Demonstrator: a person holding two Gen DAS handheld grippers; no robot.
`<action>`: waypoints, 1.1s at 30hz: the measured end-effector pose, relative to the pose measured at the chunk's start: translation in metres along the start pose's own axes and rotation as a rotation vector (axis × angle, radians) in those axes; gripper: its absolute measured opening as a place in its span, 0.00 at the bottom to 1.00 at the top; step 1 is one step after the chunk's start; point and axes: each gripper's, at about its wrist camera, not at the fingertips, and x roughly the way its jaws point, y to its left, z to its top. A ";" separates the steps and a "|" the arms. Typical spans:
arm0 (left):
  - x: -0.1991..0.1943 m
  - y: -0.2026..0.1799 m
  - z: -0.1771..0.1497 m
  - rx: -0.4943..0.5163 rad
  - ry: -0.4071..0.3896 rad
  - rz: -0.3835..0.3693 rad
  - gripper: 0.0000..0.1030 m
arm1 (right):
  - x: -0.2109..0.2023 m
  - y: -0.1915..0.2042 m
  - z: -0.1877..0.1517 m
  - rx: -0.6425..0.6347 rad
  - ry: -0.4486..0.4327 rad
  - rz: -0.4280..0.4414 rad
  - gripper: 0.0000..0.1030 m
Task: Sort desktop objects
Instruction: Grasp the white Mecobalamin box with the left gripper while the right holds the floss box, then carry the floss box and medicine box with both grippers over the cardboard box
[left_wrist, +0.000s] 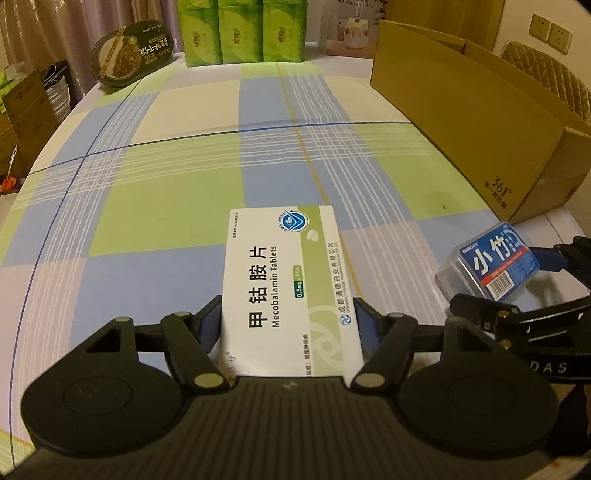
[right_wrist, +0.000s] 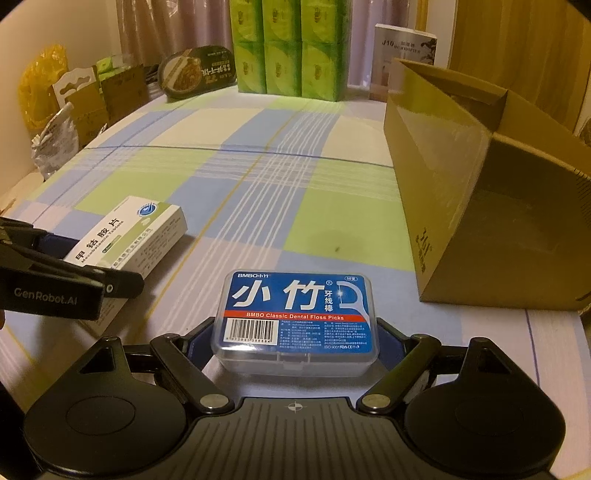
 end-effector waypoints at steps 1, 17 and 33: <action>-0.001 0.000 0.000 -0.002 -0.002 -0.001 0.66 | 0.000 -0.001 0.000 0.000 -0.003 0.000 0.81; -0.023 -0.005 0.005 -0.006 -0.039 -0.012 0.66 | -0.022 0.000 0.002 -0.001 -0.043 -0.008 0.81; -0.047 -0.015 0.004 -0.003 -0.074 -0.021 0.66 | -0.049 -0.006 0.001 0.015 -0.095 -0.026 0.81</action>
